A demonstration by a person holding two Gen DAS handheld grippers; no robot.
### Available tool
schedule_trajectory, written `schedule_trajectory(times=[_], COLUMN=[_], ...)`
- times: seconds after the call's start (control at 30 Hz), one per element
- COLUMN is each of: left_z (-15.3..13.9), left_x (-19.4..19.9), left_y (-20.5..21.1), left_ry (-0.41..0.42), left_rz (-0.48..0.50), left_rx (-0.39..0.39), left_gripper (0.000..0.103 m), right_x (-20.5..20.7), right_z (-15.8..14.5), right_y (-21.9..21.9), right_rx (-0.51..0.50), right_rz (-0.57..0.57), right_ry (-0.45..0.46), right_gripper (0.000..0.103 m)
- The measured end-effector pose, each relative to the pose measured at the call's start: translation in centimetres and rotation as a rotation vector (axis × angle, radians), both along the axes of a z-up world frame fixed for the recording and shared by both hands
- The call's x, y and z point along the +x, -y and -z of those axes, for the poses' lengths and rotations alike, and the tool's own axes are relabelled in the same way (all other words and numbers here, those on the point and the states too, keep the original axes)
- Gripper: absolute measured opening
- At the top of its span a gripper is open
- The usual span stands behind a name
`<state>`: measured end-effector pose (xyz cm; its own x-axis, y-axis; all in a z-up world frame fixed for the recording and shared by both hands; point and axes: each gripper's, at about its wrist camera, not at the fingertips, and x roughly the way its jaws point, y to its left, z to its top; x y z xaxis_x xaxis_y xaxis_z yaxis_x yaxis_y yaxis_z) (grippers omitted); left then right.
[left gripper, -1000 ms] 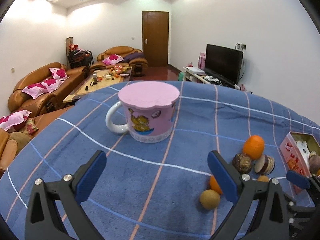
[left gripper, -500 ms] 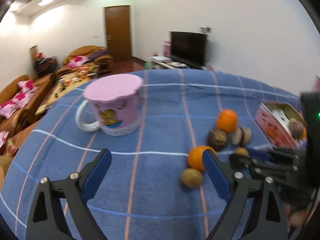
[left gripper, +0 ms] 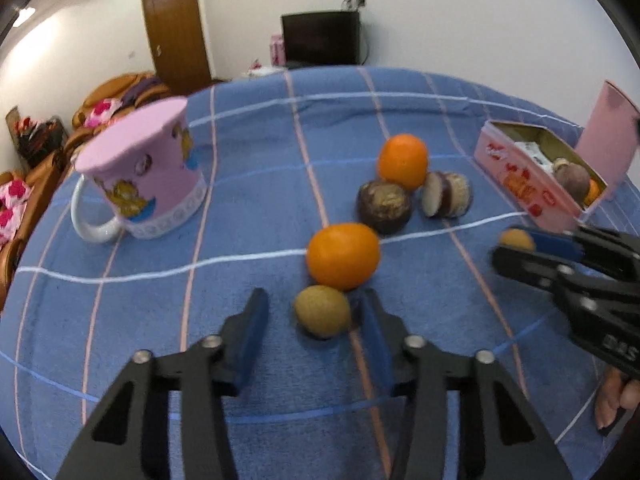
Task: Organize fruits
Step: 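Grasp a brown kiwi with the left tool while the right tool grasps another kiwi, then carry both kiwis into the tin box and open both tools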
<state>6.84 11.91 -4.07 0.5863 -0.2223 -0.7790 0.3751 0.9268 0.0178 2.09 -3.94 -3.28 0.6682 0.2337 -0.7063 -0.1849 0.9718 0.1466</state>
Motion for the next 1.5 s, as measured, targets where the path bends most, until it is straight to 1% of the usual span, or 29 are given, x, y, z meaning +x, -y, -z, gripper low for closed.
schedule_trajectory(times=[0.03,0.07,0.1,0.13,0.23,0.33,0.43,0.57,0.7,0.77,0.87,1.0,1.1,1.33,1.5], left_z=[0.1,0.1,0.1,0.1,0.0,-0.3,-1.3,-2.5,-3.2,-3.4,-3.9,-4.4,-4.7,-5.3,-5.8], left_x=[0.1,0.2,0.2,0.2,0.3,0.0,-0.2,-0.7,-1.5,-2.0,-2.3,-3.0,-3.2,-3.7,-4.0], left_y=[-0.2,-0.4,-0.4,-0.6,-0.9,-1.4,-2.9,-4.1,-3.9,-3.0,-1.2,0.7,2.9,8.1,11.7], left_ry=[-0.008,-0.013,-0.016,-0.017,-0.021,0.0,0.065,0.169,0.238,0.275,0.308,0.322,0.333,0.348,0.343], left_rz=[-0.006,-0.008,-0.007,-0.009,-0.017,-0.04,-0.124,-0.221,-0.27,-0.286,-0.285,-0.268,-0.247,-0.182,-0.146], left_rx=[-0.012,-0.024,-0.033,-0.04,-0.061,-0.079,-0.132,-0.168,-0.194,-0.174,-0.158,-0.158,-0.148,-0.142,-0.149], left_gripper=[0.045,0.039,0.03,0.029,0.028,0.028,0.028,0.028,0.028,0.028,0.028,0.028,0.028,0.028,0.028], right_x=[-0.1,-0.1,-0.1,0.0,-0.1,-0.3,-0.8,-1.5,-2.1,-2.3,-2.7,-2.9,-3.0,-3.1,-3.2], right_z=[0.0,0.0,0.1,0.1,0.0,-0.3,-1.1,-2.6,-3.6,-4.0,-4.3,-4.8,-5.2,-5.5,-5.8], right_y=[0.1,0.2,0.2,0.1,0.3,0.4,0.5,1.2,2.1,2.6,3.7,5.8,7.8,12.0,14.7], right_rx=[0.004,0.009,0.011,0.014,0.02,0.022,0.019,0.048,0.087,0.092,0.08,0.063,0.059,0.067,0.066], right_rz=[-0.002,-0.001,0.0,0.0,0.003,0.003,0.002,-0.008,-0.018,-0.012,0.008,0.053,0.088,0.157,0.202], right_ry=[-0.002,-0.004,-0.005,-0.006,0.001,0.026,0.081,0.147,0.193,0.209,0.23,0.261,0.275,0.288,0.301], right_gripper=[0.027,0.027,0.027,0.027,0.027,0.027,0.027,0.027,0.027,0.027,0.027,0.027,0.027,0.027,0.027])
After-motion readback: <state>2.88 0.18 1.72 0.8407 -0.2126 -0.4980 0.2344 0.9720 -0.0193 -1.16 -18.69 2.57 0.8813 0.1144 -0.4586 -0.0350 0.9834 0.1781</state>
